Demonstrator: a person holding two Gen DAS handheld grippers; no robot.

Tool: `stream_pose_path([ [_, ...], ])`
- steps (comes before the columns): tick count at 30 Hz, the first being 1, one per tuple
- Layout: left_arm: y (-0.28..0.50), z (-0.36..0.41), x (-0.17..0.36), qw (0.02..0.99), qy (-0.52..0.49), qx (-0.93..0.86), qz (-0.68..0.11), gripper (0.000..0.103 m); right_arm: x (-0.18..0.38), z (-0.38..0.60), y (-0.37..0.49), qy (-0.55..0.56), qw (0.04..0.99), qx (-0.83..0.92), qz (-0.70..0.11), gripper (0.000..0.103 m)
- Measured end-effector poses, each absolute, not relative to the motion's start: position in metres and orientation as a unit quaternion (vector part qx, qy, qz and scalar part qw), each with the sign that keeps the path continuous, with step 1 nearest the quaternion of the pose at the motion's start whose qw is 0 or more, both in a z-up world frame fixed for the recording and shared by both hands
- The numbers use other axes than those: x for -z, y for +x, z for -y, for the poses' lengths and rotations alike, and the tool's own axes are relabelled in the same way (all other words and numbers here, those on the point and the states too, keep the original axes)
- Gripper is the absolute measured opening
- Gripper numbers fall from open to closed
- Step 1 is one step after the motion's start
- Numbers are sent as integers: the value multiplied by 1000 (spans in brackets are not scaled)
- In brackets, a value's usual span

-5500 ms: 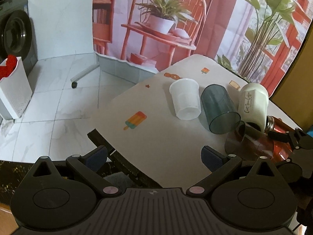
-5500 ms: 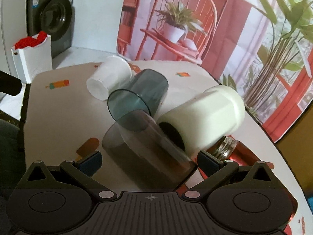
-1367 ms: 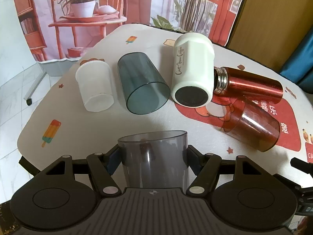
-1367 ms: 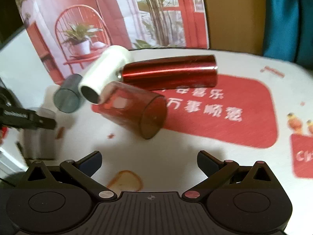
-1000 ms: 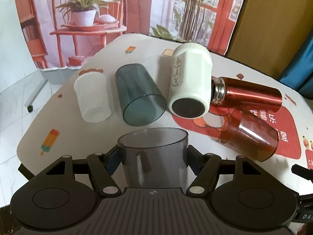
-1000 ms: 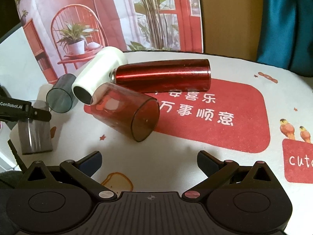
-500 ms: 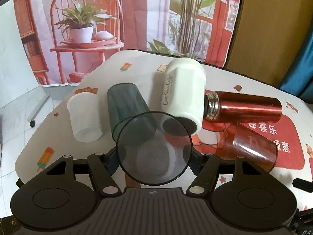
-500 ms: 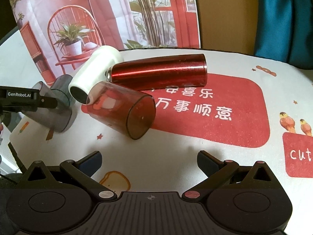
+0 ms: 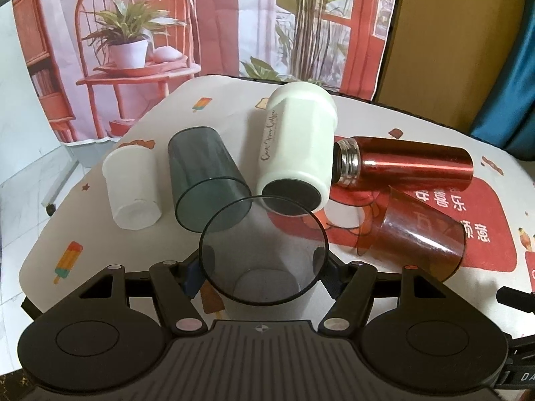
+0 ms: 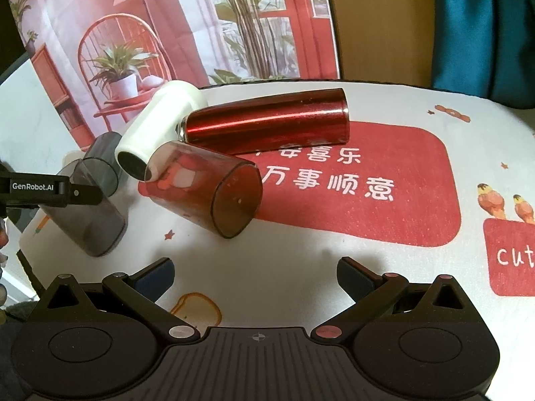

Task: Flip cup upright
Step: 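Lift the grey cup with the left tool and rotate it upright, then lower the upright grey cup onto the table and open the left tool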

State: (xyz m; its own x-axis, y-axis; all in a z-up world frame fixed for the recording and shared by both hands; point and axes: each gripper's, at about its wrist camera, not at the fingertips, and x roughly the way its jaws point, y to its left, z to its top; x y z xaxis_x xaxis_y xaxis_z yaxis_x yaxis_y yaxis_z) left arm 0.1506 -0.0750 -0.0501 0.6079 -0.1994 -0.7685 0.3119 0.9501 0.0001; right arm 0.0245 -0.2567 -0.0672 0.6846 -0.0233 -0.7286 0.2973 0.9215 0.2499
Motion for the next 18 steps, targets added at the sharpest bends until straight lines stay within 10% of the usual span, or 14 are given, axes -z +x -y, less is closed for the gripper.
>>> stream_pose_path([
  [15, 145, 82, 49, 891, 70, 167, -415, 73, 69, 260, 23, 190, 896, 92, -391, 103],
  [18, 142, 79, 44, 894, 68, 174, -407, 92, 68, 259, 23, 192, 896, 89, -391, 103],
])
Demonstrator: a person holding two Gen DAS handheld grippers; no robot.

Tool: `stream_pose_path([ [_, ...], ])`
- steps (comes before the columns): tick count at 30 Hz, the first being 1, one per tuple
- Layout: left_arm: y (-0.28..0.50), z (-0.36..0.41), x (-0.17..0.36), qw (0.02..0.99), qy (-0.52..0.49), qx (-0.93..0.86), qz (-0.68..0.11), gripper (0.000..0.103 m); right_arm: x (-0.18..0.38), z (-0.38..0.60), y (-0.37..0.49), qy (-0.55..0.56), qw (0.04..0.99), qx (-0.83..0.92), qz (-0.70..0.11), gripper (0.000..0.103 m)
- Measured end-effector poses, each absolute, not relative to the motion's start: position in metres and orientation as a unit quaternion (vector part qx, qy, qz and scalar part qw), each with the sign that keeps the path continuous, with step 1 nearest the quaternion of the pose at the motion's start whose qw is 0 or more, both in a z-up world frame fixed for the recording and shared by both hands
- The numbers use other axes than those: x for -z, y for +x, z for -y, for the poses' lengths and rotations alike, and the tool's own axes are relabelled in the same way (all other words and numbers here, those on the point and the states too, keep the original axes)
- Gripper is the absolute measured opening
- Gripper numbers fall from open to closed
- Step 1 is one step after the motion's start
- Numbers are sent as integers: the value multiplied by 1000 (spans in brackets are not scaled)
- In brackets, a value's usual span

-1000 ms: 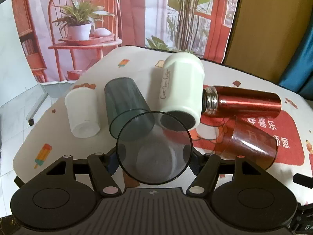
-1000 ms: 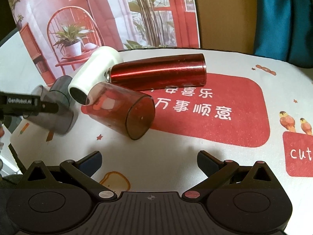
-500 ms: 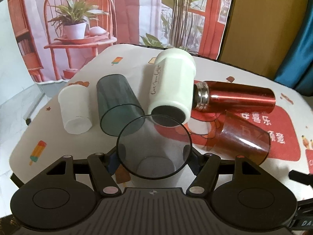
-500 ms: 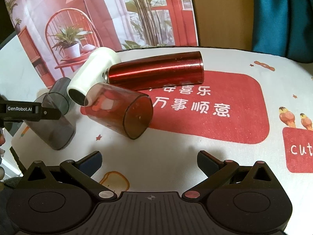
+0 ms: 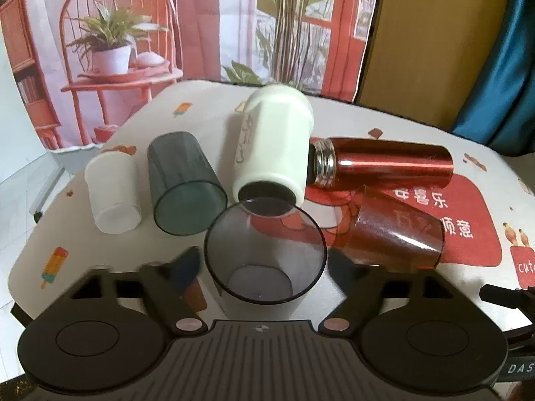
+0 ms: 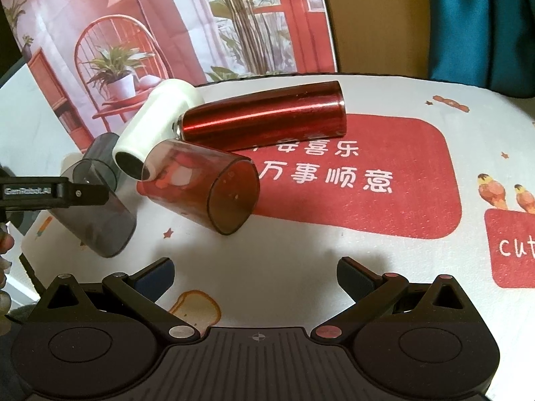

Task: Flip cup upright
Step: 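Lower the upright grey cup onto the table and open the left tool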

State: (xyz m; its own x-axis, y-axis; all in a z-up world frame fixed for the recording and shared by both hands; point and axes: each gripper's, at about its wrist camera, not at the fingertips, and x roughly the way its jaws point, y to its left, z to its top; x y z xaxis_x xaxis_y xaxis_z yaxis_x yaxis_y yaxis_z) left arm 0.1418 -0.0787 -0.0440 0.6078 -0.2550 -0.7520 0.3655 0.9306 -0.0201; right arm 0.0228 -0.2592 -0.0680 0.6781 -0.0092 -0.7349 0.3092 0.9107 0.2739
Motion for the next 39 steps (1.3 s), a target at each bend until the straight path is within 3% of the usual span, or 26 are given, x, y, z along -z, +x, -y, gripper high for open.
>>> stream_pose_path([
  [13, 108, 48, 13, 911, 97, 154, -371, 103, 36, 243, 16, 177, 910, 70, -369, 103],
  [27, 47, 15, -21, 923, 119, 130, -343, 103, -21, 191, -10, 128, 929, 38, -345, 103],
  [39, 16, -7, -34, 940, 81, 89, -319, 103, -34, 171, -23, 108, 935, 45, -336, 103],
])
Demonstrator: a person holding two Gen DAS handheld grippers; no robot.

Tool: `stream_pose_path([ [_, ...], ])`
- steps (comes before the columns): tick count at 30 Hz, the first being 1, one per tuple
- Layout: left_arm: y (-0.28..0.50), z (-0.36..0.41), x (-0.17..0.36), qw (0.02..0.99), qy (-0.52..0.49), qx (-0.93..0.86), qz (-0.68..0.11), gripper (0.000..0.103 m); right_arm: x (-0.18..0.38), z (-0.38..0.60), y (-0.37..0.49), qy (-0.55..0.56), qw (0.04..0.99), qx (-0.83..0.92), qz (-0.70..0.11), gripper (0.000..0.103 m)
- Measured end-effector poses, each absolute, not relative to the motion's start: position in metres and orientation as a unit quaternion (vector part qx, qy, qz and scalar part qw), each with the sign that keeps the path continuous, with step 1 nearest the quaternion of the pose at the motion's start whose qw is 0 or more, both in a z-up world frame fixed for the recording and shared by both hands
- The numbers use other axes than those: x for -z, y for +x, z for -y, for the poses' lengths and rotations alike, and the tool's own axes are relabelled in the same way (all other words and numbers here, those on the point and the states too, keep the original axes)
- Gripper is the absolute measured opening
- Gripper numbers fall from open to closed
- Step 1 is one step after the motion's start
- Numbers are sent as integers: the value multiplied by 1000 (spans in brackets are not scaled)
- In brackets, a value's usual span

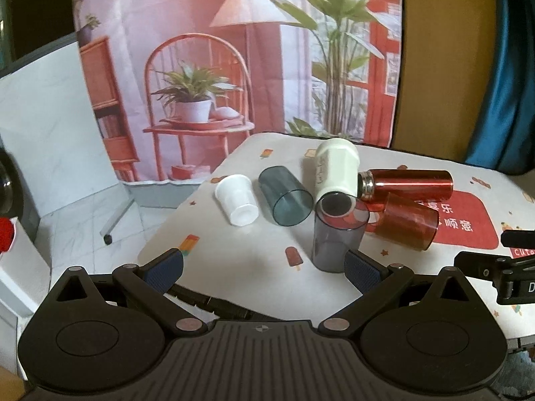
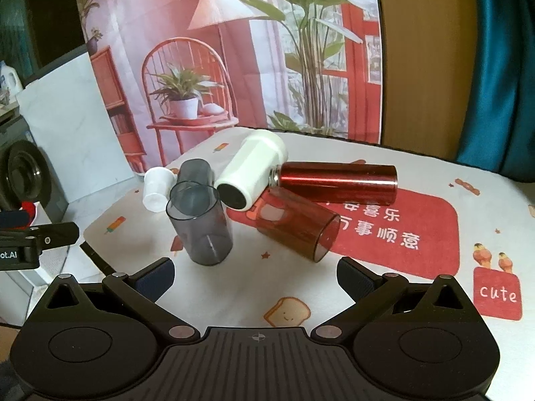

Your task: Flip cup upright

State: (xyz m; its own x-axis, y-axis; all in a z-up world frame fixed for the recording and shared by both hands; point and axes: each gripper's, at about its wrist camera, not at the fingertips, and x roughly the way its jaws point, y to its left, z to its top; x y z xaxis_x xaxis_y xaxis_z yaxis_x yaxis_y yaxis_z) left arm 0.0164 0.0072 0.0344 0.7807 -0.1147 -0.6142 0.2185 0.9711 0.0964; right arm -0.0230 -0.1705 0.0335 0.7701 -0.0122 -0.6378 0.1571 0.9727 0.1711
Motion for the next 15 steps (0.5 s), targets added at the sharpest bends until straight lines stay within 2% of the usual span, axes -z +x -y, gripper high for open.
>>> stream_pose_path([
  [15, 6, -8, -15, 940, 85, 45, -328, 103, -21, 170, -20, 107, 933, 55, -339, 103],
])
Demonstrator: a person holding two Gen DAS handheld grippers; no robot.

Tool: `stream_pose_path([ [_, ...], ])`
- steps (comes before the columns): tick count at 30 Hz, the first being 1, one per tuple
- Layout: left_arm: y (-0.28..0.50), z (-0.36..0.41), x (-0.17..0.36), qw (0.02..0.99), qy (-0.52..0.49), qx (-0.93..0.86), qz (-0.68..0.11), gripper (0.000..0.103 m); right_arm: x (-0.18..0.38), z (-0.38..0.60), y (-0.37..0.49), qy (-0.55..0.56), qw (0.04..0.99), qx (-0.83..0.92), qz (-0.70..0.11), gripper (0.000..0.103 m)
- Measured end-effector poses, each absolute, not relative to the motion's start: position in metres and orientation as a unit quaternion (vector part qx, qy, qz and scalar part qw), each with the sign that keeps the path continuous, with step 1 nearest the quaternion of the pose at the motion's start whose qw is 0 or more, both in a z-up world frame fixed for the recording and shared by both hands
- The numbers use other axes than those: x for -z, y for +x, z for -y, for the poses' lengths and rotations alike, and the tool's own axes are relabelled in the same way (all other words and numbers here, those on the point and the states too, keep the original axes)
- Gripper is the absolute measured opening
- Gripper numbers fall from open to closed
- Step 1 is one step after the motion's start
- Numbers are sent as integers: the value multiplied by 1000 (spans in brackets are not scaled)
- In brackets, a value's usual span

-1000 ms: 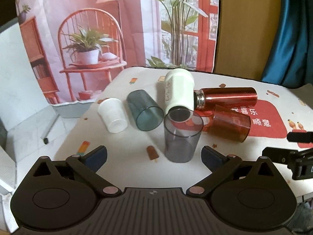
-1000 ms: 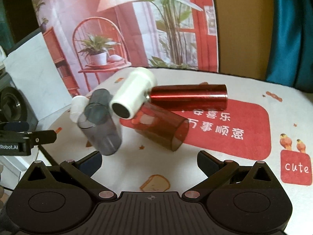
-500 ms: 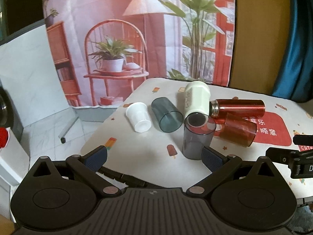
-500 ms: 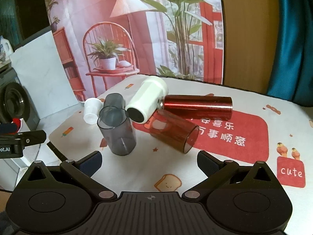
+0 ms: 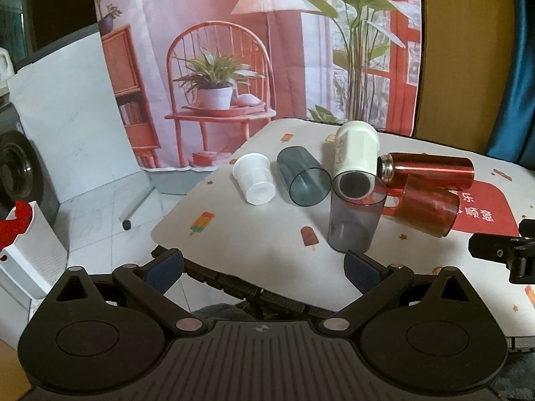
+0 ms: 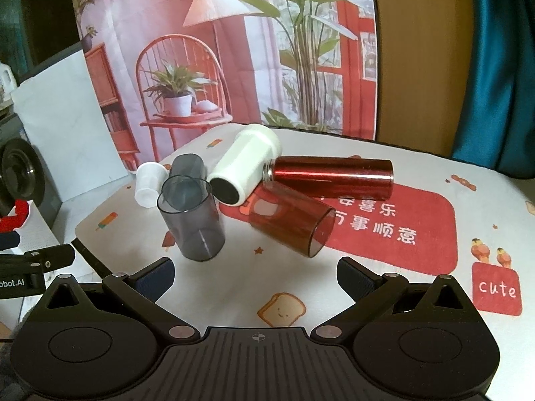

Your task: Flip cup upright

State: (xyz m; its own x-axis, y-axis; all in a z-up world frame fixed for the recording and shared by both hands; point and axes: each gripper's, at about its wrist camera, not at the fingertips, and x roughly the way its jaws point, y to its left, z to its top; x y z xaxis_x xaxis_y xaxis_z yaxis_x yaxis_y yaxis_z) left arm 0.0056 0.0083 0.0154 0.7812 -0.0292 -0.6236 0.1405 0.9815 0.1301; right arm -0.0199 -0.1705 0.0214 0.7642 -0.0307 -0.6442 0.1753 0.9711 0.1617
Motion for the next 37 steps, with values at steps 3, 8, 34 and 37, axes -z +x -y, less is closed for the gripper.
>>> stream_pose_path([
  [3, 5, -8, -13, 939, 86, 44, -331, 103, -20, 171, -19, 108, 933, 56, -340, 103],
  [8, 3, -6, -14, 939, 89, 45, -328, 103, -19, 170, -20, 107, 932, 56, -341, 103],
  [34, 1, -9, -14, 940, 90, 49, -326, 103, -18, 172, -22, 109, 932, 56, -340, 103],
  [37, 1, -10, -13, 940, 89, 50, -327, 103, -18, 172, -22, 108, 932, 56, -341, 103],
])
